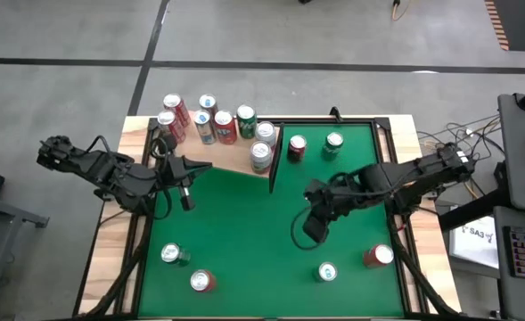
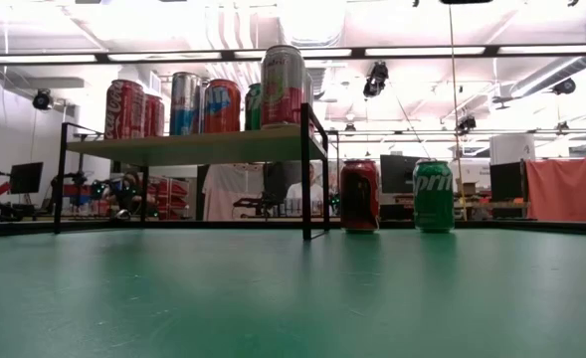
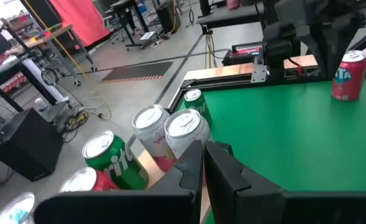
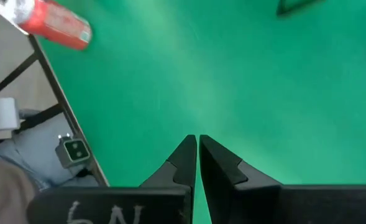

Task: Place canned beverage on shelf
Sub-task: Put the red soda can on the shelf aligned with the other red soda can

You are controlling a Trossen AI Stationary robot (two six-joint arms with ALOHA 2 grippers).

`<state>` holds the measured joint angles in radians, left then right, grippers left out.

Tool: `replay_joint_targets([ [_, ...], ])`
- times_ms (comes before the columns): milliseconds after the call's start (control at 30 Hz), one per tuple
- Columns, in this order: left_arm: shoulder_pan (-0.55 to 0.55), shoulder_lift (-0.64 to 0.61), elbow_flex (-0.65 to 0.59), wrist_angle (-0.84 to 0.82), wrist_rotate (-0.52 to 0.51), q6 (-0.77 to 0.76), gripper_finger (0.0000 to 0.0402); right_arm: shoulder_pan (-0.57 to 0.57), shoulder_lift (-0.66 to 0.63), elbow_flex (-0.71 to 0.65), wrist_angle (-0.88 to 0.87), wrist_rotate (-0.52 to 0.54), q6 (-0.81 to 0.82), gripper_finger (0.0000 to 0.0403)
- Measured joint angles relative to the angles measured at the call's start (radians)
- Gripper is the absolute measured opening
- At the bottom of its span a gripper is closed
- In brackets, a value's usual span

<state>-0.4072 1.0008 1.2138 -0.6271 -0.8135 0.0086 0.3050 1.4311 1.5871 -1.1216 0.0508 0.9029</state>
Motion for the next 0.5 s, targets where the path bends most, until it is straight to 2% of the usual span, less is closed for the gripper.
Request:
replay_joint_targets([
  [233, 0.000, 0.071, 0.066, 0.000, 0.000, 0.057, 0.0000, 0.093, 0.000, 0.000, -0.107, -0.002, 0.239, 0.0012],
  [500, 0.000, 0.148, 0.129, 0.002, 0.001, 0.120, 0.0000, 0.183, 0.000, -0.004, -0.141, 0.001, 0.363, 0.0012],
])
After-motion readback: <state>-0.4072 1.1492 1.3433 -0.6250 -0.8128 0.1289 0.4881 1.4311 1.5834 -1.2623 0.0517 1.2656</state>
